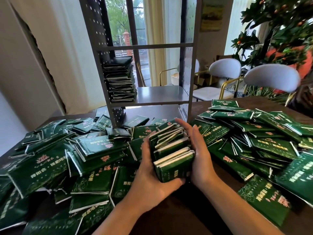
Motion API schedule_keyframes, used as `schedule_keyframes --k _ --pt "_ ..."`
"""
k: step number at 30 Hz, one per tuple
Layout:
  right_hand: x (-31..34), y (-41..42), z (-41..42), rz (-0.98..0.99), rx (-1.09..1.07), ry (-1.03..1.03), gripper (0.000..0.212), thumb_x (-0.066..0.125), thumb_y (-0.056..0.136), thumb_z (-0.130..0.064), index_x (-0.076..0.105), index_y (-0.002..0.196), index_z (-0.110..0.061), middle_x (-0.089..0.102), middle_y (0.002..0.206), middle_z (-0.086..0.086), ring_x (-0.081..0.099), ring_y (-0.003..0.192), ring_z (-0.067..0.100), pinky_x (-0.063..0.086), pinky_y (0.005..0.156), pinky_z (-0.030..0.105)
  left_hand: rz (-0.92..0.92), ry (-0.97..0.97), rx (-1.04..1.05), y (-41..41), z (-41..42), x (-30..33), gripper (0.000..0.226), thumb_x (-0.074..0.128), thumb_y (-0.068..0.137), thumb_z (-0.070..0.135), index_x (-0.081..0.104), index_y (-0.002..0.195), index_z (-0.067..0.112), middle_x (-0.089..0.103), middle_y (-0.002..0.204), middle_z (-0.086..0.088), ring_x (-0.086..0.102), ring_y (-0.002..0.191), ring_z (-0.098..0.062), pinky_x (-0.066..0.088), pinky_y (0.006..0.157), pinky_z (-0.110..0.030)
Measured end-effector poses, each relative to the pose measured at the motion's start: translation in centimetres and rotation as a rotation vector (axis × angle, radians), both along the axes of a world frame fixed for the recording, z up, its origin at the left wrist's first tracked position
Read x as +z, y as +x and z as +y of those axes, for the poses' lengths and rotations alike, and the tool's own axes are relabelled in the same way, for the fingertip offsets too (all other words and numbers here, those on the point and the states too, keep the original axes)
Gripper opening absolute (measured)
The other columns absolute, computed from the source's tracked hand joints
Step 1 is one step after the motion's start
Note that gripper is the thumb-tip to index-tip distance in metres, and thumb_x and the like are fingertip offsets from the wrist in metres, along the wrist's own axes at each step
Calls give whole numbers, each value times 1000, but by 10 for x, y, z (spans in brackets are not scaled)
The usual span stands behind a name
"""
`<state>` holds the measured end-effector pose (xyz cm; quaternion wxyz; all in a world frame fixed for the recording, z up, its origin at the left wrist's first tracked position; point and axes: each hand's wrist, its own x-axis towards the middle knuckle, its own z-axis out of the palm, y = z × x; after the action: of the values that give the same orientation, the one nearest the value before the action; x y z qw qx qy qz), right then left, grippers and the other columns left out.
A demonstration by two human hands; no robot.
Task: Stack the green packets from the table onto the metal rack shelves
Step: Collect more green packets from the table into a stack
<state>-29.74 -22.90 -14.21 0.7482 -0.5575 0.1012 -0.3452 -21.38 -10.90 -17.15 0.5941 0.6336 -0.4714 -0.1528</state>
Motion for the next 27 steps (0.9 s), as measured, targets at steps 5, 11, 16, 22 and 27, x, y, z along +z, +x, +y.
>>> schedule_keyframes --k 5,11,16,22,27 --pt "7 -6 -1 44 -52 -123 74 53 74 -86 65 130 -38 58 142 -3 51 136 19 36 115 54 -28 -17 -21 3 3 1 144 95 61 29 -16 144 65 35 148 36 37 141 4 33 116 -29" --pt "5 -6 1 -8 89 -86 68 60 78 -73 58 137 -39 65 135 0 60 127 21 42 109 45 59 9 -113 -10 2 1 142 83 68 -14 -18 148 44 49 137 37 44 128 18 40 93 -2" --pt "11 -5 1 -43 45 100 53 51 87 -51 65 130 -24 67 124 17 65 115 36 46 105 59 24 -72 -18 0 2 -1 140 92 64 17 -14 150 48 42 146 31 43 138 1 39 113 -25" --pt "6 -3 -7 31 113 125 40 44 96 -26 65 130 -31 73 117 11 69 106 33 51 97 51 52 -59 -85 -5 2 -1 142 90 70 9 -20 149 52 35 154 27 40 141 0 39 112 -20" --pt "2 -3 -7 4 189 75 51 49 81 -27 63 130 -26 69 121 15 68 104 30 50 96 51 101 -17 -104 -4 1 -2 136 84 69 -11 -8 155 42 52 141 28 50 133 1 47 101 -18"
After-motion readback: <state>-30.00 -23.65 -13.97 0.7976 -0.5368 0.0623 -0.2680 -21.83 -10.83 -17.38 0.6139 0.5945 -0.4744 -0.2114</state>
